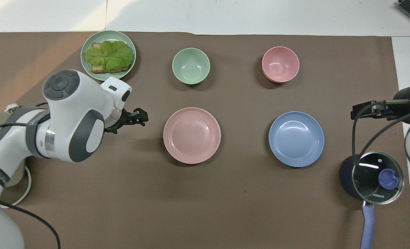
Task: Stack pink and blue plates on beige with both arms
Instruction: 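Carry the pink plate with the left gripper onto the beige plate, then release the pink plate while the right gripper reaches the blue plate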
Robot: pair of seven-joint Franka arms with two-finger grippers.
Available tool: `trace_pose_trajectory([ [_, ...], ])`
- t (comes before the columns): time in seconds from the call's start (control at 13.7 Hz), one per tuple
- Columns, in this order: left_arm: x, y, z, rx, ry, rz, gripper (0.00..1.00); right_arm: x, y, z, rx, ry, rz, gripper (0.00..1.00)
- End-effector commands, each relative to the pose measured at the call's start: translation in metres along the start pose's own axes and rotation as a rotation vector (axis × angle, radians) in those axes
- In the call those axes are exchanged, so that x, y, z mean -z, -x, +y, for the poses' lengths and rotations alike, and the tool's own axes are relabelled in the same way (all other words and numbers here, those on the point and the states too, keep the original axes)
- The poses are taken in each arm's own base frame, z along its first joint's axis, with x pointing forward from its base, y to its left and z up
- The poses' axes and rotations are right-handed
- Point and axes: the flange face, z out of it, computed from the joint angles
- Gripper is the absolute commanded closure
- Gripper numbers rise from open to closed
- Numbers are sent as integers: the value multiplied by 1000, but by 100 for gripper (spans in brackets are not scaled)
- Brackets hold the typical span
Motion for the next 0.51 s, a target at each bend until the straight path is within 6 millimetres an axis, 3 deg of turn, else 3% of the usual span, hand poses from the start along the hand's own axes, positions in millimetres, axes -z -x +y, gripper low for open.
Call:
trace_pose_trajectory([
  [0.0, 41, -16, -39, -101, -27, -7, 0, -46, 12, 9, 10, -42, 18, 0],
  [0.22, 81, -20, -85, -183, -28, 28, 0, -107, 19, 27, 8, -97, 36, 0],
  [0.44, 124, -23, -114, -252, -60, 46, 0, -148, 28, 29, -1, -100, 26, 0],
])
